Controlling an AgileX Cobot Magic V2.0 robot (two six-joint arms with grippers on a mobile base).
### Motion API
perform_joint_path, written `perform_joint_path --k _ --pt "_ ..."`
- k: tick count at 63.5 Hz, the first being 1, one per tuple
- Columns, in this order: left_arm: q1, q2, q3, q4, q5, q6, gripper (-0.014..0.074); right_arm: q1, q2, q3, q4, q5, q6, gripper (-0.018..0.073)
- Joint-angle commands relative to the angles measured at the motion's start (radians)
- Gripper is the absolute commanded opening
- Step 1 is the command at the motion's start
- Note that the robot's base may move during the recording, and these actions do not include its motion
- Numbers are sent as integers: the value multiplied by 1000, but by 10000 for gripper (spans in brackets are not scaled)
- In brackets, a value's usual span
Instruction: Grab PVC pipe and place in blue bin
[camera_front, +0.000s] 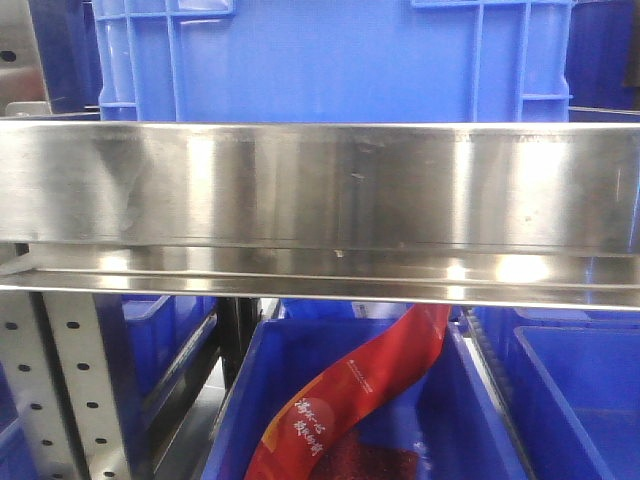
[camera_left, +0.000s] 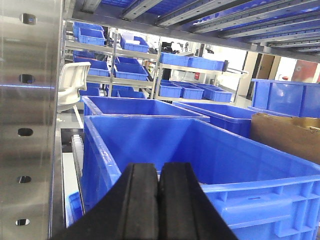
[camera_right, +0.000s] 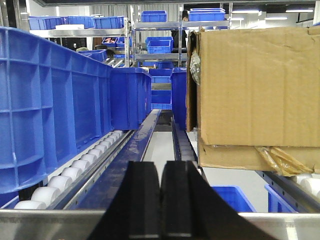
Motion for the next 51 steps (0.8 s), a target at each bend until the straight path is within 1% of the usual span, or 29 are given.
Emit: perform_joint_path --k 1,39,46,51 --pt "-7 -7 1 0 -13 1 -111 -5 -4 3 -1 -32 -8 -168" --pt "-7 -12 8 0 -21 1 -111 -5 -4 3 -1 -32 -8 -168" --pt "20 -47 57 7 -37 1 -111 -5 -4 3 -1 -32 -8 -168" --pt "52 -85 139 11 -34 1 -111 -5 -4 3 -1 -32 -8 -168"
